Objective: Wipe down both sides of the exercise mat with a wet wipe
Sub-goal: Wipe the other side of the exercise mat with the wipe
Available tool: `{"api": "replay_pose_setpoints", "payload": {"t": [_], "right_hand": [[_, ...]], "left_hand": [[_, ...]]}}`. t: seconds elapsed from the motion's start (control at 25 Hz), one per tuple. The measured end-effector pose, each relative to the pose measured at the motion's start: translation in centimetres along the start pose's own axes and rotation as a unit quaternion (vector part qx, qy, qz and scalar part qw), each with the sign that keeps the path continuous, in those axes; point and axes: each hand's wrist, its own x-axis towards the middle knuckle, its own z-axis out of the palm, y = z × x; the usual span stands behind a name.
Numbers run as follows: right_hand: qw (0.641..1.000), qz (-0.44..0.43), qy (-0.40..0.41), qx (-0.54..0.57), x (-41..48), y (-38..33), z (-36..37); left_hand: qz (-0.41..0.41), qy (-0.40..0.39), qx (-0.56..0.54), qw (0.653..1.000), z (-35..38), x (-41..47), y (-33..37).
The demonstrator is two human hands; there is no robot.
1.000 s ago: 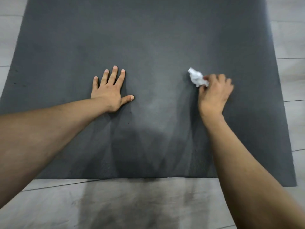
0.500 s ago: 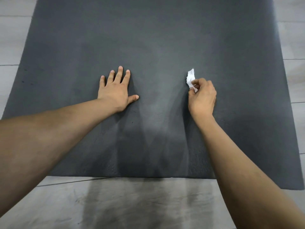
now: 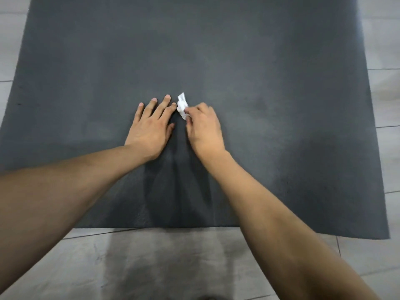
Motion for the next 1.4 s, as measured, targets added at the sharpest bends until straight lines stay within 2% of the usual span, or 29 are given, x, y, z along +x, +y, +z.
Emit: {"api": "replay_pose_setpoints", "payload": {"t": [0.08,0.16,0.24,0.32,0.36,0.4,0.52,0.6,0.64,0.72,0.8,0.88,0.92,0.96,1.04,1.12,1.2,1.28,1.4], "right_hand": [[0.996,-0.007,0.055,-0.066,0.7,4.6,-1.7],[0.985,0.081,0.084,-0.124,0.2,10.3,-5.0],[0.967,0.197,0.108,-0.121,-1.1,14.0,-7.6],[0.950,0.259,0.145,-0.095,-1.6,12.5,-6.9],[0.955,0.250,0.147,-0.064,-1.7,10.3,-5.5],[0.970,0.201,0.134,-0.035,-2.1,7.3,-3.7],[0.999,0.001,0.047,-0.025,-5.3,-1.3,0.6],[0.994,-0.070,0.046,-0.063,-5.3,-0.5,0.4],[0.991,-0.067,0.071,-0.095,-4.7,1.7,-0.6],[0.982,0.022,0.116,-0.146,-4.1,7.1,-3.4],[0.970,0.155,0.130,-0.135,-4.2,12.0,-6.7],[0.956,0.232,0.151,-0.101,-4.4,12.7,-7.0],[0.954,0.240,0.158,-0.084,-4.4,11.2,-6.2],[0.964,0.212,0.148,-0.062,-4.7,8.9,-4.9],[0.992,0.085,0.087,-0.021,-6.5,2.8,-1.6],[0.998,-0.038,0.029,-0.030,-9.2,-1.9,0.4],[0.995,-0.081,0.028,-0.053,-9.0,-0.9,0.2],[0.991,-0.031,0.077,-0.106,-7.8,3.4,-2.0],[0.973,0.147,0.119,-0.132,-7.1,11.4,-6.9]], "left_hand": [[0.003,0.000,0.012,1.000,0.1,0.2,0.1],[-0.002,-0.004,0.021,1.000,0.1,0.2,0.2],[-0.010,0.000,0.028,1.000,0.3,0.1,0.4],[-0.021,0.000,0.027,0.999,0.5,0.1,0.8],[-0.023,-0.001,0.025,0.999,0.5,0.2,0.9],[-0.025,-0.001,0.023,0.999,0.5,0.2,1.0],[-0.027,-0.002,0.017,0.999,0.1,0.3,0.8],[-0.028,0.004,0.020,0.999,-0.1,0.2,0.9],[-0.030,0.009,0.019,0.999,-0.2,0.2,1.1],[-0.030,0.005,0.016,0.999,-0.4,0.2,1.3],[-0.029,-0.001,0.013,0.999,-0.6,0.3,1.4],[-0.026,-0.007,0.016,1.000,-0.7,0.3,1.3],[-0.025,-0.011,0.020,0.999,-0.8,0.2,1.3],[-0.027,-0.014,0.025,0.999,-0.9,0.2,1.4],[-0.037,-0.016,0.030,0.999,-0.9,0.2,1.8],[-0.051,-0.018,0.031,0.998,-0.8,0.3,2.2],[-0.057,-0.012,0.030,0.998,-0.8,0.4,2.2],[-0.052,-0.014,0.029,0.998,-0.7,0.3,2.2],[-0.026,-0.014,0.033,0.999,-0.4,0.0,1.5]]}}
